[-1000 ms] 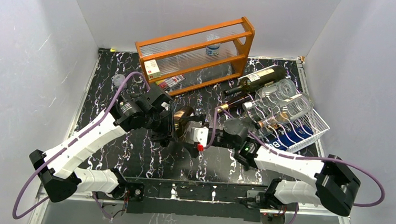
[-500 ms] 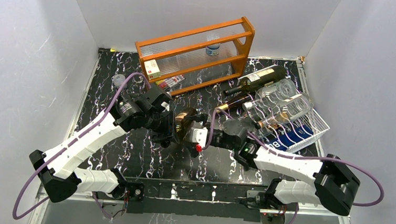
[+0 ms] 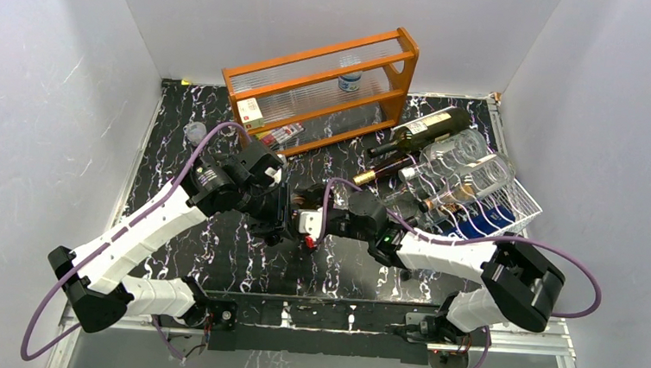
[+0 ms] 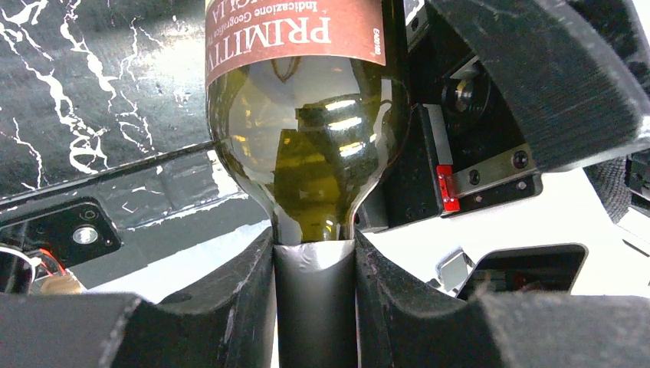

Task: Take the wine bottle off the wine rack

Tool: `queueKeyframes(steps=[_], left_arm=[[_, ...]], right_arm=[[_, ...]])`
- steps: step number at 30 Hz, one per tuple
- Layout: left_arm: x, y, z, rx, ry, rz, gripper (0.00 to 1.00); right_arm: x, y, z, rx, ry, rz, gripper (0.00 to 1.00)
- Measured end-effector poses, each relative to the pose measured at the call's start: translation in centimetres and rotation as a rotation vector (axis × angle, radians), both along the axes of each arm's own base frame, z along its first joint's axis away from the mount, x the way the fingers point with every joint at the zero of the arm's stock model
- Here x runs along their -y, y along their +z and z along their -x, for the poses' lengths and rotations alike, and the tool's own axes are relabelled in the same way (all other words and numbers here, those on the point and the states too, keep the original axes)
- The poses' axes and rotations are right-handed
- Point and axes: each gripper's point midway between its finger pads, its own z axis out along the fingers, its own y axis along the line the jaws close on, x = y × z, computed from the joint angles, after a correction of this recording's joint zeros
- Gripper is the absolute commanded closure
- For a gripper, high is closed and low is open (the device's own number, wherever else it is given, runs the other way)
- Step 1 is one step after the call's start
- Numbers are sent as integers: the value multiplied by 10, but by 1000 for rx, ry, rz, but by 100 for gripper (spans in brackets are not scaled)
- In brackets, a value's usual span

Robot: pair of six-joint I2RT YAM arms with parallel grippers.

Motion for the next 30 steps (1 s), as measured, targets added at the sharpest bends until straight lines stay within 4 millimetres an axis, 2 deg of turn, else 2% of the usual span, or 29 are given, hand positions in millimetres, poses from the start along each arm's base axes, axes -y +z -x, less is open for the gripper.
queueKeyframes(steps=[4,10,13,15,18,21,22,23,26,30], left_arm=[[2,1,-1,5,-5,8,100],[2,1,2,-6,-11,14,100],[3,1,2,-10,-14,17,92],[3,2,3,-12,-14,18,81],[4,2,4,-18,-19,24,45],[8,8,-3,26,-22,39,25],[10,12,-8,50,-20,49,12],[10,16,-12,79,-22,55,4],[9,23,-23,133,-10,50,2],[12,40,-36,216,-4,66,2]], right_arm=[[-2,4,2,4,13,-19,5],[3,5,5,7,14,-26,18],[5,4,7,-3,13,-29,22],[6,3,8,-12,13,-34,25],[8,4,10,-19,12,-46,29],[12,-5,14,-94,-2,-47,39],[14,-9,15,-119,-9,-44,41],[16,-14,16,-151,-20,-42,42],[24,-22,20,-227,-48,-71,47],[31,-28,15,-311,-124,-110,47]])
